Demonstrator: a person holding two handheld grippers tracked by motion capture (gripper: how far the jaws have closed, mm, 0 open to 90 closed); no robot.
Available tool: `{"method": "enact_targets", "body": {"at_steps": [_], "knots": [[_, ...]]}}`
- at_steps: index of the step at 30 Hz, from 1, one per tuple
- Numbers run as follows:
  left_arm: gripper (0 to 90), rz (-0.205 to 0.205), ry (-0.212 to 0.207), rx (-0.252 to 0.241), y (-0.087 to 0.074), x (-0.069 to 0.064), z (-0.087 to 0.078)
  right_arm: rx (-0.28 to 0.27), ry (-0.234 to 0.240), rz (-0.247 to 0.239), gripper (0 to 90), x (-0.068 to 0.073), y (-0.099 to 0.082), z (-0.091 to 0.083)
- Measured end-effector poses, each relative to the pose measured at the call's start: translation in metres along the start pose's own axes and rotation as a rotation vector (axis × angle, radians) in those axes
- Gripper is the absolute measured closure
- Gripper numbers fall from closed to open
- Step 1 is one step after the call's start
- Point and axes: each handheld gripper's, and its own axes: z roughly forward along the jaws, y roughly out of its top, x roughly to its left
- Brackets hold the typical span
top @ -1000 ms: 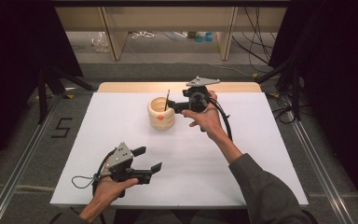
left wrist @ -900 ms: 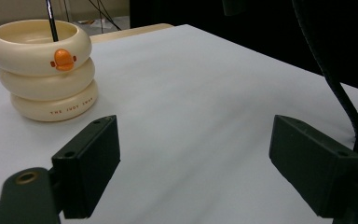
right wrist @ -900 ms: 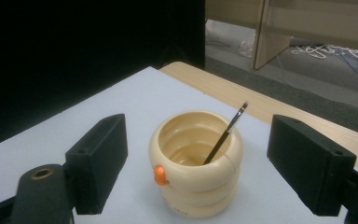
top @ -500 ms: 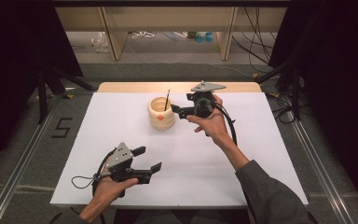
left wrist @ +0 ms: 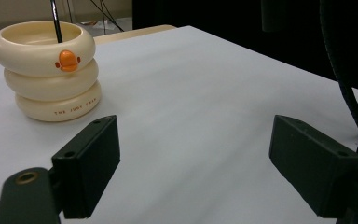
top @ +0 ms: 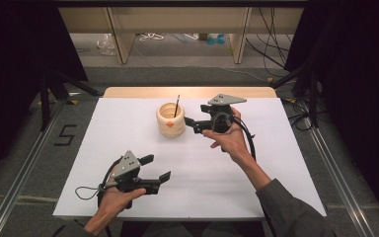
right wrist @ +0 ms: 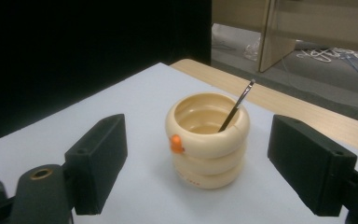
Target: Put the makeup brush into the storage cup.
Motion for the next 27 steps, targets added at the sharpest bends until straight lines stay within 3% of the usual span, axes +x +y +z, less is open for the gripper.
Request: {"method": "enact_targets", "body": {"at_steps": [4, 9, 13, 14, 20, 27], "knots": [[15.7, -0.003, -0.002, -0.003, 0.0, 0.0, 0.0, 0.004, 0.011, -0.007, 19.4, 0.005, -0.004, -0.004], [15.7, -0.003, -0.01, 0.008, 0.0, 0.0, -0.001, 0.007, -0.007, -0.04, 19.6, 0.01, -0.008, -0.011], [15.7, 0.003, -0.004, -0.001, 0.001, 0.001, -0.001, -0.008, 0.0, -0.03, 19.5, 0.01, -0.011, -0.015], [15.7, -0.015, -0.001, -0.002, 0.0, 0.0, -0.001, -0.011, 0.006, -0.026, 19.4, 0.011, -0.011, -0.016], [15.7, 0.011, 0.003, -0.007, 0.001, 0.002, -0.002, -0.013, 0.008, -0.023, 17.9, 0.013, -0.016, -0.027], [15.7, -0.011, 0.012, -0.008, 0.001, 0.002, -0.002, -0.018, 0.027, 0.002, 17.7, 0.013, -0.025, -0.033]]}}
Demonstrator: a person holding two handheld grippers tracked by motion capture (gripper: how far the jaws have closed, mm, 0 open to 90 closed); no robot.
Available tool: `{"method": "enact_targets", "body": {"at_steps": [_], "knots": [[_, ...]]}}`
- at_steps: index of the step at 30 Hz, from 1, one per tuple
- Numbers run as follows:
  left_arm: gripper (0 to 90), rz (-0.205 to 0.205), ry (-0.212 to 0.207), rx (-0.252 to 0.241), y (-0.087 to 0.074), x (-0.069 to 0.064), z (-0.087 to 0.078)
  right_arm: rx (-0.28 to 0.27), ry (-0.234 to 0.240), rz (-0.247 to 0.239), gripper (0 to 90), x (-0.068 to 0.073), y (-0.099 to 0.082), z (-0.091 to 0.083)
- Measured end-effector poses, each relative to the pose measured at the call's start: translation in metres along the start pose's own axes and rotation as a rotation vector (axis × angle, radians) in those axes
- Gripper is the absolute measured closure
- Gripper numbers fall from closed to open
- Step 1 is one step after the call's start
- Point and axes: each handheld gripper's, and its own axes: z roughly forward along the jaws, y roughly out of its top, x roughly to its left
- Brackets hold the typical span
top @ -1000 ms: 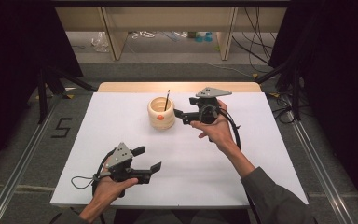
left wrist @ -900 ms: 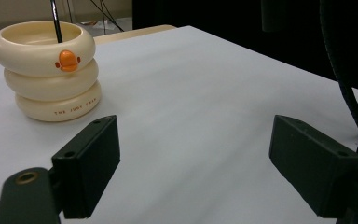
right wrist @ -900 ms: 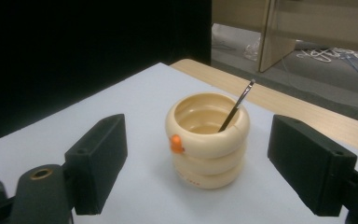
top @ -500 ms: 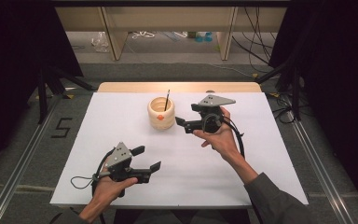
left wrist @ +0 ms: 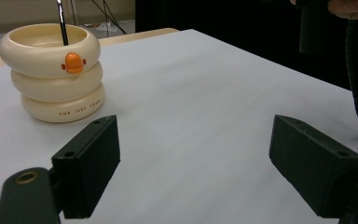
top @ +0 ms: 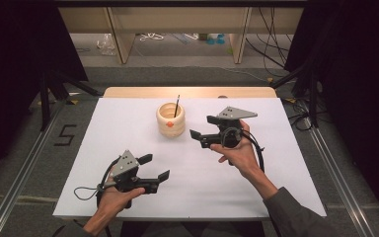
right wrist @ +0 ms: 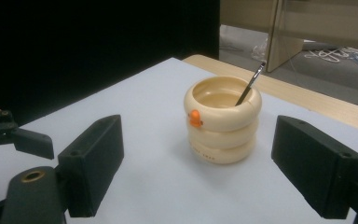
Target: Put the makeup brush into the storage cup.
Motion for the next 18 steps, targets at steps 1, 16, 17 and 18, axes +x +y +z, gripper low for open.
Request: {"method": "enact_targets", "body": {"at_steps": [1, 16, 17, 18], "knots": [[15.7, 0.008, -0.001, 0.0, 0.0, 0.001, 0.0, 0.009, -0.004, 0.0, 17.6, 0.0, -0.001, -0.001], [15.7, -0.007, 0.002, -0.004, 0.0, 0.0, 0.0, -0.02, -0.003, -0.001, 17.7, 0.009, -0.018, -0.016], [15.7, -0.006, 0.002, -0.004, 0.0, 0.0, 0.0, -0.01, -0.004, 0.001, 17.8, 0.01, -0.018, -0.018], [15.7, -0.01, 0.006, -0.004, 0.0, 0.0, -0.001, -0.019, 0.002, 0.005, 17.8, 0.011, -0.02, -0.018]]}}
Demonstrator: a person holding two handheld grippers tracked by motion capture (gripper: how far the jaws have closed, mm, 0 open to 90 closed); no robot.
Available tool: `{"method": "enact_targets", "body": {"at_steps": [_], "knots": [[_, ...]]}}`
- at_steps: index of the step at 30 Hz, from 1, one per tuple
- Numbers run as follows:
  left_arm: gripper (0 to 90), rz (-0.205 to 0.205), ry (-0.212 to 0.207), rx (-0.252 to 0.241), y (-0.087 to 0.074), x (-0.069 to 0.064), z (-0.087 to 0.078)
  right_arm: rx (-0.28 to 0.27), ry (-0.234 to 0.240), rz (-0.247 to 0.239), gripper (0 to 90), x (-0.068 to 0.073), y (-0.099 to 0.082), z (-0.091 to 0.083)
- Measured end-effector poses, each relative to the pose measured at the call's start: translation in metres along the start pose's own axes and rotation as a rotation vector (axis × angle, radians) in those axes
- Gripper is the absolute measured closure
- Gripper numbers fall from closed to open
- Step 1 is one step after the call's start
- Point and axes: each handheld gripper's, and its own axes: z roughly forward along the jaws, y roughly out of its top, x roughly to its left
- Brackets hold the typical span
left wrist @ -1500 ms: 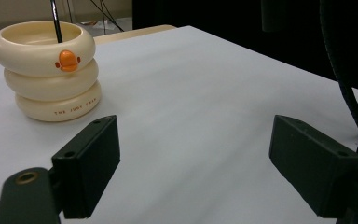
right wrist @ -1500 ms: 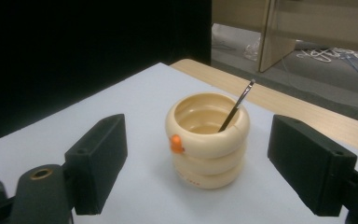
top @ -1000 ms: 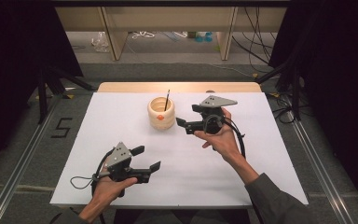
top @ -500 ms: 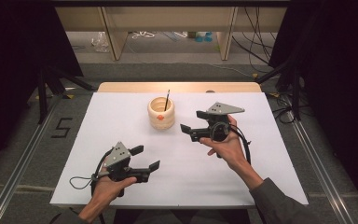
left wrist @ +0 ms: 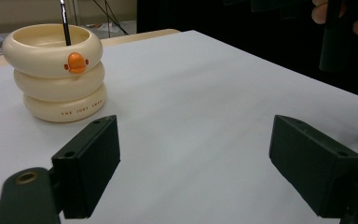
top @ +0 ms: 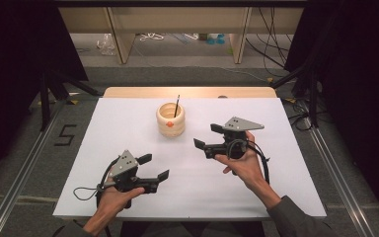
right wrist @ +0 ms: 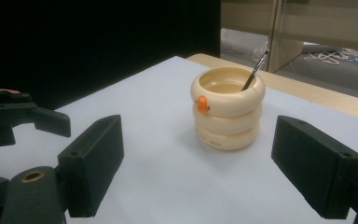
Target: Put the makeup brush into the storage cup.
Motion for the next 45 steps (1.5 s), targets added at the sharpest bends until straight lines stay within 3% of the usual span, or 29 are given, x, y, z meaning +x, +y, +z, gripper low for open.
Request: {"method": "enact_targets", "body": {"at_steps": [28, 45], "knots": [[15.7, 0.015, -0.005, -0.005, 0.001, 0.001, -0.001, -0.015, 0.022, -0.017, 16.2, 0.015, -0.024, -0.019], [15.7, 0.015, -0.006, -0.008, 0.001, 0.001, -0.001, -0.018, -0.021, -0.03, 16.2, 0.016, -0.035, -0.033]]}}
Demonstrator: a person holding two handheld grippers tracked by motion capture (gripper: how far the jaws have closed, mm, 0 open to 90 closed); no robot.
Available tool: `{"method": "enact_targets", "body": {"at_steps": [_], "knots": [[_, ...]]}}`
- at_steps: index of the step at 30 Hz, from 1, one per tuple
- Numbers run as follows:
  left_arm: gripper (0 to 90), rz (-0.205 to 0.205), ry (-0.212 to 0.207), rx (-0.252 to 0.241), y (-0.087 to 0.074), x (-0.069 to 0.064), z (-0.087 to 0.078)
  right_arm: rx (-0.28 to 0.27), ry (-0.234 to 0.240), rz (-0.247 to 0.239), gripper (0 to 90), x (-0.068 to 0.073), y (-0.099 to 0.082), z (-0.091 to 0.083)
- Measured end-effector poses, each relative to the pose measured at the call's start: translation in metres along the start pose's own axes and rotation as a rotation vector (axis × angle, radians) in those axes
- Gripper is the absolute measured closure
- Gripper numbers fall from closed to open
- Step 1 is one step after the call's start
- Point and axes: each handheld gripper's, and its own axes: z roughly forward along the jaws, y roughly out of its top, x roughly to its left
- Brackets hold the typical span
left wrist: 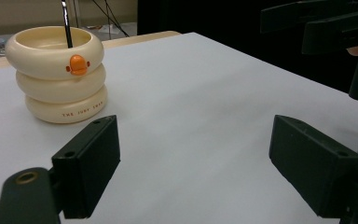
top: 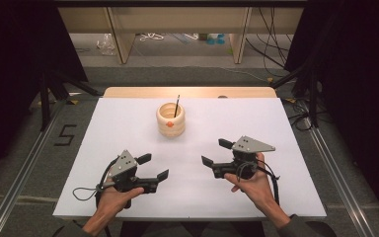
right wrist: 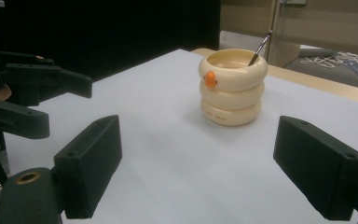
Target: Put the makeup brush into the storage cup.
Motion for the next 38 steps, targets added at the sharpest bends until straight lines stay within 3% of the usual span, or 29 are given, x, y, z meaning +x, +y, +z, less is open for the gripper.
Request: {"method": "enact_targets", "body": {"at_steps": [4, 7, 8, 10, 20, 21, 28, 38], "knots": [[15.7, -0.015, 0.0, 0.001, 0.0, -0.001, 0.0, -0.005, -0.001, 0.004, 16.2, 0.0, -0.002, -0.004], [15.7, -0.002, -0.002, 0.001, 0.0, 0.0, 0.0, -0.017, 0.004, 0.007, 16.1, 0.0, -0.004, -0.006], [15.7, -0.016, 0.001, 0.0, 0.0, -0.001, 0.0, 0.001, -0.005, 0.007, 16.1, 0.0, -0.004, -0.008], [15.7, -0.001, -0.003, 0.001, 0.0, 0.0, 0.0, -0.011, 0.001, 0.014, 16.2, 0.0, -0.007, -0.009], [15.7, -0.001, -0.001, 0.001, 0.0, 0.0, 0.0, 0.008, -0.017, 0.007, 16.1, 0.0, -0.013, -0.016], [15.7, -0.017, 0.001, 0.0, 0.0, -0.001, 0.0, 0.007, -0.018, 0.012, 16.1, 0.001, -0.014, -0.016], [15.7, -0.002, -0.002, 0.002, 0.0, 0.0, 0.0, 0.005, 0.001, 0.022, 16.1, 0.002, -0.018, -0.019], [15.7, -0.002, -0.001, 0.002, 0.0, 0.0, 0.001, 0.007, -0.02, 0.027, 16.1, -0.001, -0.019, -0.021]]}}
